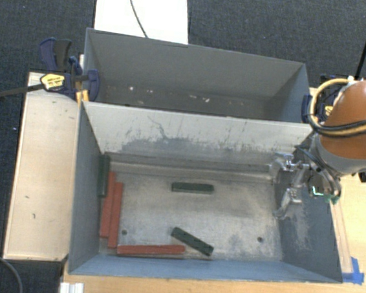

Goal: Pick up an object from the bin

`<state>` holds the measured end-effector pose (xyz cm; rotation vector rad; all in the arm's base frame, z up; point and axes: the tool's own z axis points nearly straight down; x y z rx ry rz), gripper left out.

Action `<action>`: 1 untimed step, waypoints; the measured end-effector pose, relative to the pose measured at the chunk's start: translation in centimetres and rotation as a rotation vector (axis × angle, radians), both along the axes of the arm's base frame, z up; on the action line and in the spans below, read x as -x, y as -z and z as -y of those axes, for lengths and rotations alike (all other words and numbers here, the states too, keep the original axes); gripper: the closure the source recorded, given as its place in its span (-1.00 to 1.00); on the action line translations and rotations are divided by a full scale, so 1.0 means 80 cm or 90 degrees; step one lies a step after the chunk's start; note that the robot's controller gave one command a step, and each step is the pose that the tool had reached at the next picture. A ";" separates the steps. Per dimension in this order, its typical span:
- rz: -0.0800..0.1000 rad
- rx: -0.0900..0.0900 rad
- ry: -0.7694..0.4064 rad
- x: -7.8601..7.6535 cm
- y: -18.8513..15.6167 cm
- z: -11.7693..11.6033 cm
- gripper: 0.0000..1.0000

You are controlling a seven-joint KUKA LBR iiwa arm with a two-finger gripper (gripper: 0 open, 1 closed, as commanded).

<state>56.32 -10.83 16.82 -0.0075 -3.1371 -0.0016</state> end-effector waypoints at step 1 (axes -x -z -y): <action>0.001 -0.003 -0.039 -0.014 0.074 -0.101 -1.00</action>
Offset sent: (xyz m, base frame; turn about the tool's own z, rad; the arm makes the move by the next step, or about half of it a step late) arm 0.0117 0.0747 -0.0562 -0.0536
